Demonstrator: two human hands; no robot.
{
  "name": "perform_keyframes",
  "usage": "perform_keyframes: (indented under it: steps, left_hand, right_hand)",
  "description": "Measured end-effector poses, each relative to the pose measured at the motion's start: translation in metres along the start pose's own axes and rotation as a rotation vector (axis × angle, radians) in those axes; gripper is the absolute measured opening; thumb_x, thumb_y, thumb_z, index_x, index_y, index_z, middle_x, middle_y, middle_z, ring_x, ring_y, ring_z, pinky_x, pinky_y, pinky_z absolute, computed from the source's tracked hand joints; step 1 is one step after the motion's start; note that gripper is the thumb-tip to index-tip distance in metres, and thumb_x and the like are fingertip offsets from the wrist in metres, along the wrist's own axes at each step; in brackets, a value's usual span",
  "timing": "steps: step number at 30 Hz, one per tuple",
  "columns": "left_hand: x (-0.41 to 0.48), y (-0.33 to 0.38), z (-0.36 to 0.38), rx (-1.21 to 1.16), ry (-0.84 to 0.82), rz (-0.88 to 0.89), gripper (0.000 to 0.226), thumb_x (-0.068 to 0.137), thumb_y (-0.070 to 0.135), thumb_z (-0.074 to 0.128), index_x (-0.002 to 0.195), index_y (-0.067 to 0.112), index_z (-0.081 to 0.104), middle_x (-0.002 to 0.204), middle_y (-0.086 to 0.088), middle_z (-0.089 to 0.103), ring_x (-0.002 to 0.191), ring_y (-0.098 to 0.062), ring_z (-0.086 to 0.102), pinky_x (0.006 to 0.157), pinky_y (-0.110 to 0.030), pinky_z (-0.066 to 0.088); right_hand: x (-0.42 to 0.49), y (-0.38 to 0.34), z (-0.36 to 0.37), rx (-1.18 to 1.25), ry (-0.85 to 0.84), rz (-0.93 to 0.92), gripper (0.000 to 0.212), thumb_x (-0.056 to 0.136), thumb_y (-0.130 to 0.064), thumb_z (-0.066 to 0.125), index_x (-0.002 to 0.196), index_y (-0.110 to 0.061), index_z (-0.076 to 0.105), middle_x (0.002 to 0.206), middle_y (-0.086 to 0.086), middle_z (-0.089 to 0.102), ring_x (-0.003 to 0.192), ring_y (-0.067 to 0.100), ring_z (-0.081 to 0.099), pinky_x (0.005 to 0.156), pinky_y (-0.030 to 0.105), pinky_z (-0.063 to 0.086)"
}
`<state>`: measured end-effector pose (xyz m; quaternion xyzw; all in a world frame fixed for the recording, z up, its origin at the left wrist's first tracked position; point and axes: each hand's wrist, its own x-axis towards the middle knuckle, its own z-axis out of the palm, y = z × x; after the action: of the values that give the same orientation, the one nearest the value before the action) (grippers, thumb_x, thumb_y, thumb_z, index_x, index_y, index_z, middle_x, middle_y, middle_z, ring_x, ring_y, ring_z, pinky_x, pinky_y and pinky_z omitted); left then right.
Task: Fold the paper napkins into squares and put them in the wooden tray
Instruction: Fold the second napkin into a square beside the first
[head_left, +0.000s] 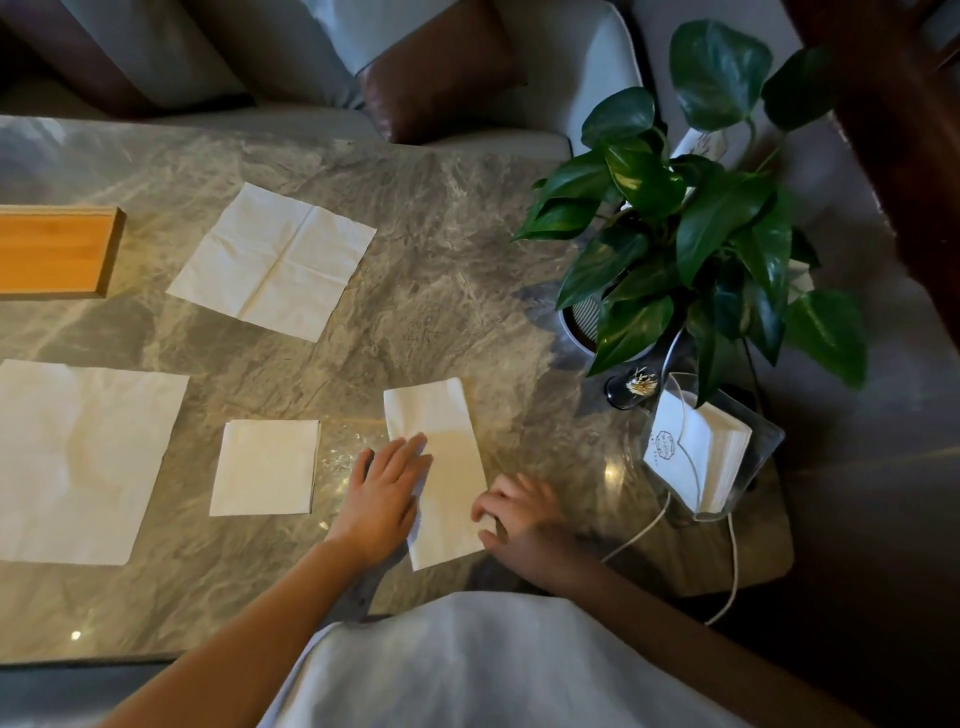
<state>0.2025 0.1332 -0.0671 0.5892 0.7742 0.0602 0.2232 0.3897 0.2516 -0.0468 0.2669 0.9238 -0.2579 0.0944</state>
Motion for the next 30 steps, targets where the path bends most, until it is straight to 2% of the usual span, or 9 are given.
perform_keyframes:
  steps: [2,4,10,17,20,22,26,28,30]
  left_hand:
    - [-0.009,-0.003,-0.004,-0.086,0.113,0.036,0.05,0.088,0.031,0.03,0.131,0.018,0.052,0.139,-0.009,0.051,0.123,-0.031,0.05,0.105,-0.045,0.035]
    - [-0.017,-0.006,-0.003,-0.117,0.151,0.02,0.045,0.086,0.02,0.037,0.125,0.018,0.058,0.126,-0.005,0.061,0.111,-0.029,0.058,0.102,-0.037,0.038]
    - [-0.023,-0.012,0.009,-0.096,0.059,0.024,0.048,0.087,0.014,0.044,0.135,0.022,0.047,0.139,0.0,0.05,0.128,-0.021,0.046,0.112,-0.039,0.027]
    - [-0.024,-0.014,0.01,-0.178,0.142,0.007,0.04,0.082,0.013,0.06,0.121,0.022,0.059,0.128,0.0,0.06,0.118,-0.022,0.055,0.106,-0.039,0.035]
    - [-0.022,-0.005,0.012,-0.324,0.22,-0.085,0.022,0.081,0.013,0.064,0.102,0.021,0.064,0.116,0.0,0.065,0.11,-0.025,0.059,0.098,-0.038,0.039]
    - [-0.02,0.0,0.011,-0.445,0.237,-0.186,0.018,0.084,0.012,0.06,0.098,0.024,0.062,0.115,0.002,0.066,0.108,-0.024,0.058,0.096,-0.038,0.042]
    - [-0.02,0.006,0.01,-0.443,0.196,-0.176,0.015,0.092,0.017,0.048,0.102,0.025,0.057,0.109,0.003,0.067,0.099,-0.022,0.055,0.087,-0.035,0.045]
    - [-0.023,0.009,0.01,-0.441,0.155,-0.133,0.015,0.092,0.016,0.047,0.102,0.023,0.056,0.108,0.002,0.067,0.097,-0.022,0.056,0.084,-0.036,0.048]
    - [-0.026,0.013,0.011,-0.467,0.114,-0.11,0.014,0.093,0.019,0.045,0.102,0.024,0.054,0.105,0.001,0.066,0.091,-0.022,0.058,0.076,-0.035,0.05]
  right_hand:
    - [-0.002,0.004,0.007,-0.076,-0.004,-0.141,0.031,0.08,-0.027,0.061,0.111,-0.025,0.057,0.112,-0.004,0.052,0.108,0.017,0.045,0.092,0.033,0.037]
    - [-0.001,0.008,0.011,-0.102,-0.059,-0.15,0.041,0.079,-0.026,0.063,0.118,-0.027,0.051,0.118,-0.004,0.05,0.111,0.016,0.042,0.093,0.032,0.036]
    - [0.006,0.005,0.018,0.066,-0.068,-0.014,0.028,0.082,-0.029,0.06,0.108,-0.028,0.051,0.108,-0.006,0.052,0.105,0.014,0.047,0.089,0.032,0.04]
    - [0.004,-0.004,0.011,0.396,0.271,0.035,0.005,0.089,-0.018,0.058,0.091,-0.014,0.058,0.096,-0.001,0.052,0.087,0.013,0.053,0.071,0.035,0.05]
    - [0.002,-0.009,0.004,0.398,0.328,-0.024,0.019,0.084,-0.035,0.06,0.098,-0.023,0.053,0.105,-0.007,0.051,0.093,0.008,0.052,0.073,0.022,0.051]
    - [0.001,-0.005,0.001,0.376,0.281,-0.019,0.047,0.074,-0.04,0.07,0.114,-0.029,0.048,0.121,-0.01,0.046,0.109,0.003,0.046,0.088,0.015,0.044]
    - [-0.01,0.014,0.004,0.274,0.087,0.026,0.086,0.069,-0.038,0.078,0.141,-0.03,0.031,0.147,-0.006,0.026,0.134,0.011,0.028,0.108,0.028,0.032]
    - [-0.013,0.015,0.006,0.296,0.059,0.039,0.073,0.075,-0.03,0.075,0.138,-0.027,0.039,0.146,-0.005,0.029,0.132,0.011,0.032,0.107,0.032,0.039]
    - [-0.011,0.012,0.005,0.349,0.148,-0.007,0.038,0.081,-0.015,0.068,0.118,-0.017,0.058,0.133,-0.002,0.047,0.121,0.012,0.047,0.097,0.035,0.048]
